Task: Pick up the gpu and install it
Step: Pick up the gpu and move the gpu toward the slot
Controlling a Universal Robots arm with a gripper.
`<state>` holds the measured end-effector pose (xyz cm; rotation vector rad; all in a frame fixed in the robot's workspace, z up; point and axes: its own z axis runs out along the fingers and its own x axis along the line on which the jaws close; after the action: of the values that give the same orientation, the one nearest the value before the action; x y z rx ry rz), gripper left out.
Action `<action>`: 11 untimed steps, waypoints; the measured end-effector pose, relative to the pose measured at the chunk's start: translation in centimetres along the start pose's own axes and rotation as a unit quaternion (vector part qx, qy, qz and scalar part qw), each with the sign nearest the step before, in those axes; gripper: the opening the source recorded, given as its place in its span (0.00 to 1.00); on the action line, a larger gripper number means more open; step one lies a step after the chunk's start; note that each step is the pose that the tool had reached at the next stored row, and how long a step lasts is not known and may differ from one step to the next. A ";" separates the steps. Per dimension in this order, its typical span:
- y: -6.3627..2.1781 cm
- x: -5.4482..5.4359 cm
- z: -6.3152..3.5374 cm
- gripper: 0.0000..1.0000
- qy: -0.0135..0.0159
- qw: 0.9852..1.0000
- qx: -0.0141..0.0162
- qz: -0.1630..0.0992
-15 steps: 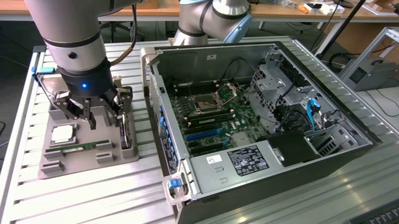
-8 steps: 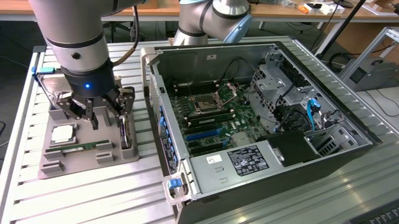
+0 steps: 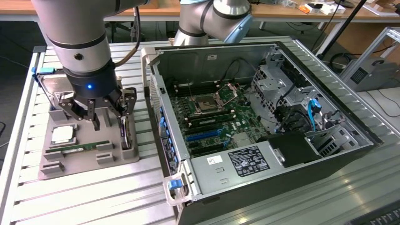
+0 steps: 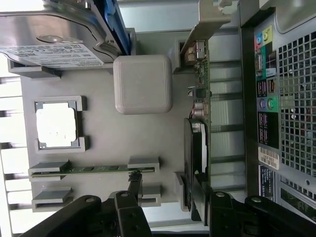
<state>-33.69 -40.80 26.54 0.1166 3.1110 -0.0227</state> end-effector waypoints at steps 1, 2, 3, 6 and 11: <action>0.01 0.0 0.02 0.54 0.000 1.000 0.000 0.000; 0.01 -0.1 0.04 0.54 0.000 1.000 0.000 0.000; 0.01 -0.1 0.05 0.54 0.000 1.000 0.000 0.000; 0.02 -0.2 0.13 0.54 0.000 1.000 0.001 0.000; 0.03 -0.4 0.23 0.54 0.000 1.000 0.002 0.000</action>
<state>-33.29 -40.81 26.32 0.1166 3.1107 -0.0290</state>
